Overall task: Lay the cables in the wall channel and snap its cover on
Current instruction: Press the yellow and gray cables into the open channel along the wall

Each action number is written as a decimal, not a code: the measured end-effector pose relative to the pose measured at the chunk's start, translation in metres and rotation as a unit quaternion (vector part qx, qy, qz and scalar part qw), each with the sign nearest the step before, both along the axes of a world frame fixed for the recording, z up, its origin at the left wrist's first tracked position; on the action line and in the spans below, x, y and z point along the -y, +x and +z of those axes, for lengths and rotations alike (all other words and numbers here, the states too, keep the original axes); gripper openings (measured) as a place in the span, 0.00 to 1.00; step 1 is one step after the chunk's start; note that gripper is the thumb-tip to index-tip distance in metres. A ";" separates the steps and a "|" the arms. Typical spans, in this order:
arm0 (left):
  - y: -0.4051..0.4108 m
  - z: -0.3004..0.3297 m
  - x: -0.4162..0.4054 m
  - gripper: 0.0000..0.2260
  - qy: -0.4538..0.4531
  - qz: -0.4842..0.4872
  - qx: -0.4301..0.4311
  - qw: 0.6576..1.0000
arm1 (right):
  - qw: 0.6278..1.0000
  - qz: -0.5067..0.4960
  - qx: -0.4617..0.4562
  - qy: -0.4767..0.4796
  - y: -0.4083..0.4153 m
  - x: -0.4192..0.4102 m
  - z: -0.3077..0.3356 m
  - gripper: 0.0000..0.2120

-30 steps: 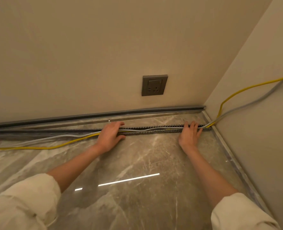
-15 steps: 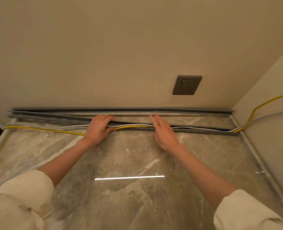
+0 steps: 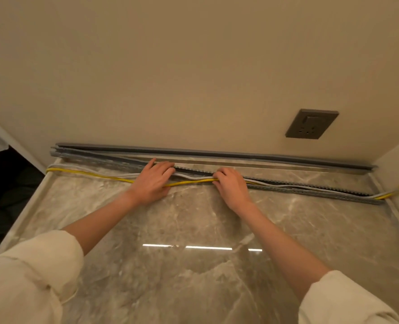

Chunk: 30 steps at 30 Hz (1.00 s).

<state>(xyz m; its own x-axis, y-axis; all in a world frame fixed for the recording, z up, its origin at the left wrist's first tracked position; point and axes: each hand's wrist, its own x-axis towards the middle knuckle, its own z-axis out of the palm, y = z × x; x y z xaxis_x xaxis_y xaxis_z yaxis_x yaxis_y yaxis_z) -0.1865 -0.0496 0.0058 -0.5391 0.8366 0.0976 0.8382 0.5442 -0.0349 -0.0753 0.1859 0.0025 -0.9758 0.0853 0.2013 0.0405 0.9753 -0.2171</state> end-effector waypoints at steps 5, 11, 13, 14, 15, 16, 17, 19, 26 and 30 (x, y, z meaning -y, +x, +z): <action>-0.010 -0.001 0.005 0.20 -0.014 -0.036 -0.004 0.999 | 0.999 -0.029 -0.015 -0.006 -0.003 0.004 -0.001 0.11; -0.019 0.009 0.006 0.14 0.068 -0.108 -0.027 0.991 | 0.998 -0.044 -0.039 -0.010 0.000 0.011 0.000 0.11; -0.022 0.012 0.005 0.14 0.081 -0.121 -0.030 0.989 | 0.998 -0.044 -0.045 -0.008 0.001 0.011 0.000 0.10; -0.023 0.013 0.005 0.14 0.083 -0.120 -0.028 0.989 | 0.998 -0.044 -0.047 -0.007 0.001 0.012 0.000 0.09; -0.024 0.014 0.005 0.13 0.084 -0.113 -0.019 0.990 | 0.998 -0.043 -0.048 -0.006 0.001 0.012 0.000 0.09; -0.025 0.015 0.005 0.13 0.084 -0.098 -0.002 0.992 | 0.998 -0.044 -0.047 -0.006 0.000 0.013 0.000 0.09; -0.027 0.016 0.004 0.13 0.085 -0.081 0.017 0.993 | 0.998 -0.048 -0.045 -0.008 -0.001 0.014 -0.001 0.09; -0.030 0.016 0.003 0.13 0.097 -0.061 0.051 0.992 | 0.997 -0.069 -0.038 -0.026 -0.003 0.016 -0.001 0.08; -0.033 0.014 -0.001 0.10 0.155 -0.016 0.129 0.979 | 0.999 0.008 -0.028 -0.015 -0.014 0.036 0.010 0.08; -0.034 0.013 -0.001 0.08 0.189 0.018 0.194 0.962 | 0.999 0.026 -0.018 -0.006 -0.025 0.056 0.011 0.10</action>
<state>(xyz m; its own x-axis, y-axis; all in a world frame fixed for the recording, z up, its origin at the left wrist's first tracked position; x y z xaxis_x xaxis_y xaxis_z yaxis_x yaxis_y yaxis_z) -0.2209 -0.0487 0.0184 -0.6248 0.7607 0.1761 0.7281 0.4863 0.4831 -0.1007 0.1299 0.0131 -0.9710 0.0365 0.2363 -0.0190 0.9734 -0.2285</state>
